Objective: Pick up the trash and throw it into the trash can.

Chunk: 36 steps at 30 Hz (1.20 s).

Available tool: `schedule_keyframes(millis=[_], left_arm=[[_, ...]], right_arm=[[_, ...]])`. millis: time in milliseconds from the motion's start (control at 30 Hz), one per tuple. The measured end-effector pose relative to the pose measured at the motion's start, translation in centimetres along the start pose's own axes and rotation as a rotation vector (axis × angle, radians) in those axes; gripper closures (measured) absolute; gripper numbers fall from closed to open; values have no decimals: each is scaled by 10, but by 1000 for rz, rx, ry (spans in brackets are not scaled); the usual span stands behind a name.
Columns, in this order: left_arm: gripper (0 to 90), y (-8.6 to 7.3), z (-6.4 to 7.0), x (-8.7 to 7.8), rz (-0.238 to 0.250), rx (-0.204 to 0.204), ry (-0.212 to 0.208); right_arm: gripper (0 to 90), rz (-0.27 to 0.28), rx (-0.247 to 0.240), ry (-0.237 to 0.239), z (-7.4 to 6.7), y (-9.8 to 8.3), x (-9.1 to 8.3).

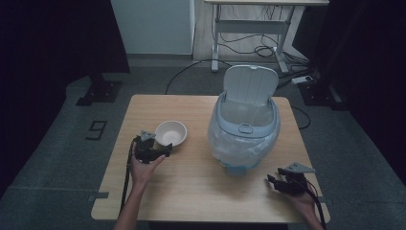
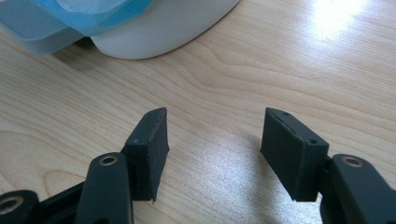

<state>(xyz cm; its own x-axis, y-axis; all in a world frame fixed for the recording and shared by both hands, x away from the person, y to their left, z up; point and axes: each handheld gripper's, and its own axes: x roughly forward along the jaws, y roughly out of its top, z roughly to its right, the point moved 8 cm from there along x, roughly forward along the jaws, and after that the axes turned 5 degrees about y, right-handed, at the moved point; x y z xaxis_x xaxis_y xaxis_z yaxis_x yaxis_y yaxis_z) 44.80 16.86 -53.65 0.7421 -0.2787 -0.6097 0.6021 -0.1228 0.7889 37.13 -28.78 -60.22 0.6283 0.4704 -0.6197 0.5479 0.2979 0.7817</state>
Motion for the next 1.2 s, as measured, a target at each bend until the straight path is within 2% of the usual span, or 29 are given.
schedule_keyframes(millis=[333, 467, 533, 800, 1033, 1200], left_arm=[[166, 8, -12, 11, 3, -23, 25], [167, 8, -18, 18, -14, -28, 37], [167, 7, -24, 27, -40, -23, 60], [168, 0, -42, 45, -80, -66, 87], [184, -4, -46, 53, -96, -85, 86], [248, -9, -44, 61, -119, -88, 64]], right_arm=[[399, -11, 7, -7, 1, 0, 1], [398, -10, 11, -9, 1, 0, 1], [398, -13, 5, -13, 1, 0, 1], [398, -18, 6, -12, 1, -1, 2], [398, -23, 6, -11, 1, -1, 2], [398, -26, 1, -10, -1, -1, 2]])
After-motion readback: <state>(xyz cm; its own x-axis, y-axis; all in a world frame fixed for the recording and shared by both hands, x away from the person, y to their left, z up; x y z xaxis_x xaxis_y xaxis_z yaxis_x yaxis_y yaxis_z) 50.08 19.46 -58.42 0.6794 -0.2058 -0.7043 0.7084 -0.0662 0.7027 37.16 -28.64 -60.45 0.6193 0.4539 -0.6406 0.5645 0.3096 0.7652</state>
